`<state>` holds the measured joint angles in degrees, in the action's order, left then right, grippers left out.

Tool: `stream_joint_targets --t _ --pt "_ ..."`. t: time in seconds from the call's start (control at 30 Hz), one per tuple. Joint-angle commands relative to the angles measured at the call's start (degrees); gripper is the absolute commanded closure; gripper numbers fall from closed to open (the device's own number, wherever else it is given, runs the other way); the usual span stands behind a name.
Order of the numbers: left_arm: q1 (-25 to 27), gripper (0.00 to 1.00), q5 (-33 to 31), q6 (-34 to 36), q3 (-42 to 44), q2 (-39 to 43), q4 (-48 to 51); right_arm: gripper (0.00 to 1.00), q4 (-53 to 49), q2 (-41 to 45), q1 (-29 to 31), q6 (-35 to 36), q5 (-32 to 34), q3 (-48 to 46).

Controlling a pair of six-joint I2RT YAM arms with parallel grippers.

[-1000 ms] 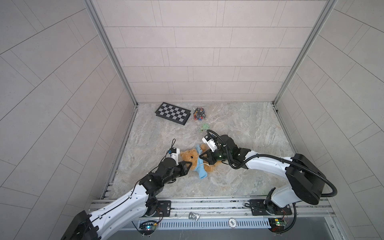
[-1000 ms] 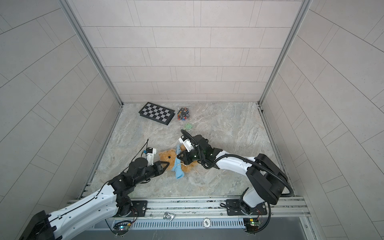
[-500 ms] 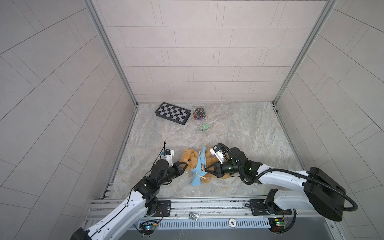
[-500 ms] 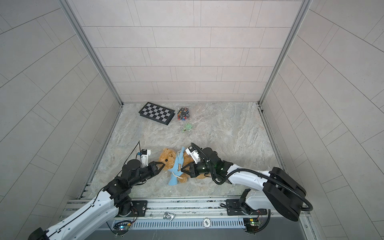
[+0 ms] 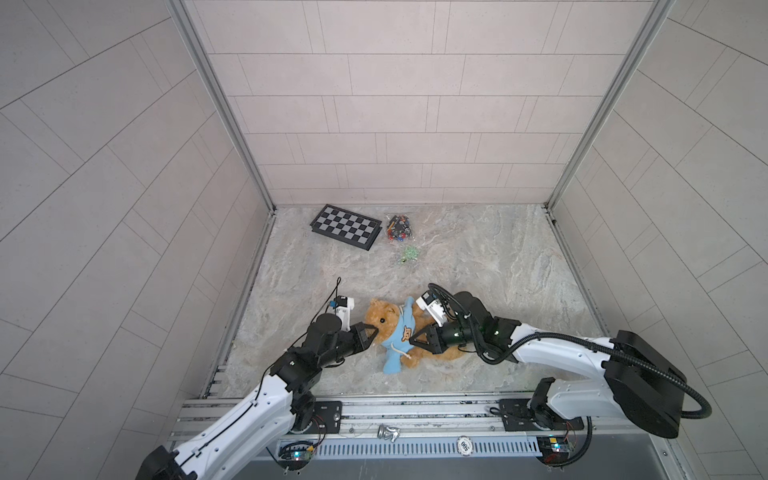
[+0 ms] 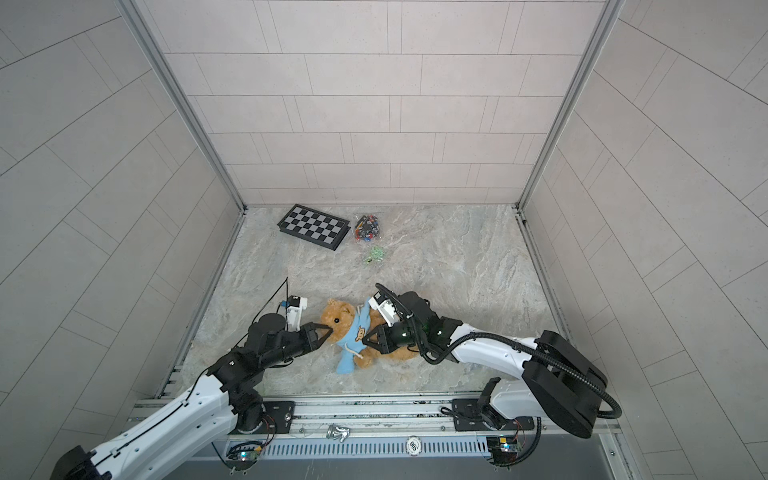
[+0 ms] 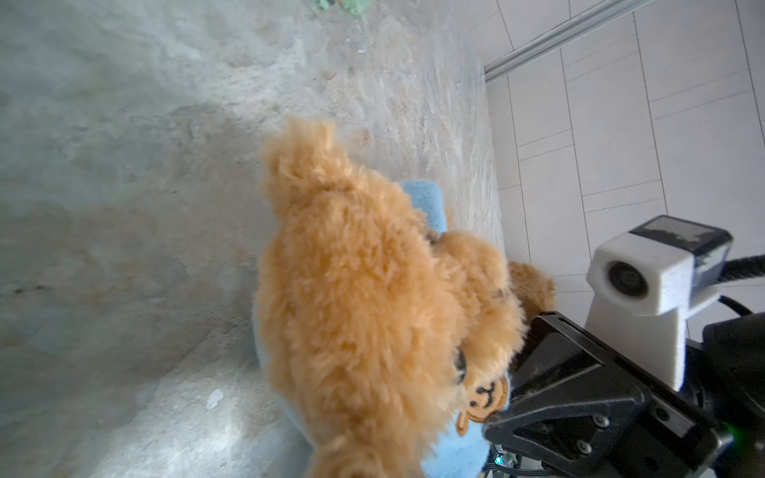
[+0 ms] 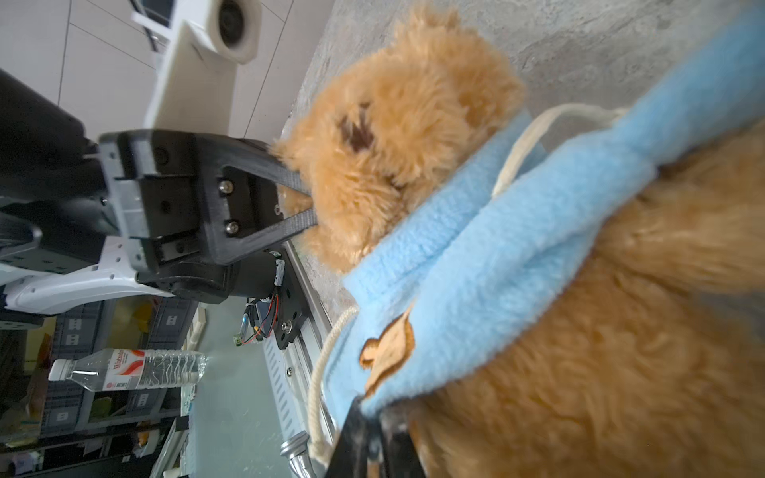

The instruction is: Dress the teddy bear

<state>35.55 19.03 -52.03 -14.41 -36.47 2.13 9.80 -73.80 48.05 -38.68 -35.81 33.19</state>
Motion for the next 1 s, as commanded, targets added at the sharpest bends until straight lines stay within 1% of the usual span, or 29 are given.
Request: stream_joint_targets --t 0.0,0.07,0.13,0.23,0.3,0.37,0.53,0.63,0.73,0.77,0.9,0.97 --pt "1.2 1.00 -0.1 7.0 -6.5 -0.4 1.5 0.76 -14.1 5.6 1.8 12.4 6.5 4.4" --pt "1.2 1.00 1.4 8.0 -8.1 -1.7 2.4 0.64 -17.8 10.8 3.9 19.3 12.5 5.3" --pt "1.2 1.00 3.3 9.1 -10.0 -4.2 3.5 0.48 -21.1 15.6 6.6 24.8 21.7 5.6" --pt "1.2 1.00 6.8 10.8 -12.6 -8.3 4.3 0.37 -22.1 19.2 6.8 31.2 26.7 6.1" --pt "1.3 1.00 8.1 13.5 -15.6 -10.6 7.6 0.30 -19.7 19.5 6.7 34.2 27.6 5.4" --pt "1.4 1.00 9.1 15.7 -18.3 -11.7 10.9 0.28 -17.9 18.0 6.6 37.6 26.5 5.8" --pt "1.7 1.00 13.3 20.4 -22.9 -13.7 15.7 0.27 -8.6 15.8 6.6 45.5 18.9 5.1" --pt "1.7 1.00 14.9 22.3 -26.0 -14.2 18.8 0.28 -6.3 15.2 6.6 49.6 17.2 5.9" --pt "1.2 1.00 15.3 19.0 -28.3 -15.4 18.5 0.31 -5.1 14.7 7.0 50.7 14.9 6.8" --pt "1.2 1.00 15.3 17.5 -29.1 -15.9 18.4 0.31 -5.1 14.9 7.5 51.0 15.0 6.9" --pt "1.2 1.00 13.3 10.6 -32.3 -18.5 20.2 0.32 -6.2 15.6 11.8 54.2 21.3 6.5" --pt "1.4 1.00 13.0 7.9 -33.2 -19.5 20.3 0.33 -6.4 15.3 12.8 54.6 23.5 6.5"
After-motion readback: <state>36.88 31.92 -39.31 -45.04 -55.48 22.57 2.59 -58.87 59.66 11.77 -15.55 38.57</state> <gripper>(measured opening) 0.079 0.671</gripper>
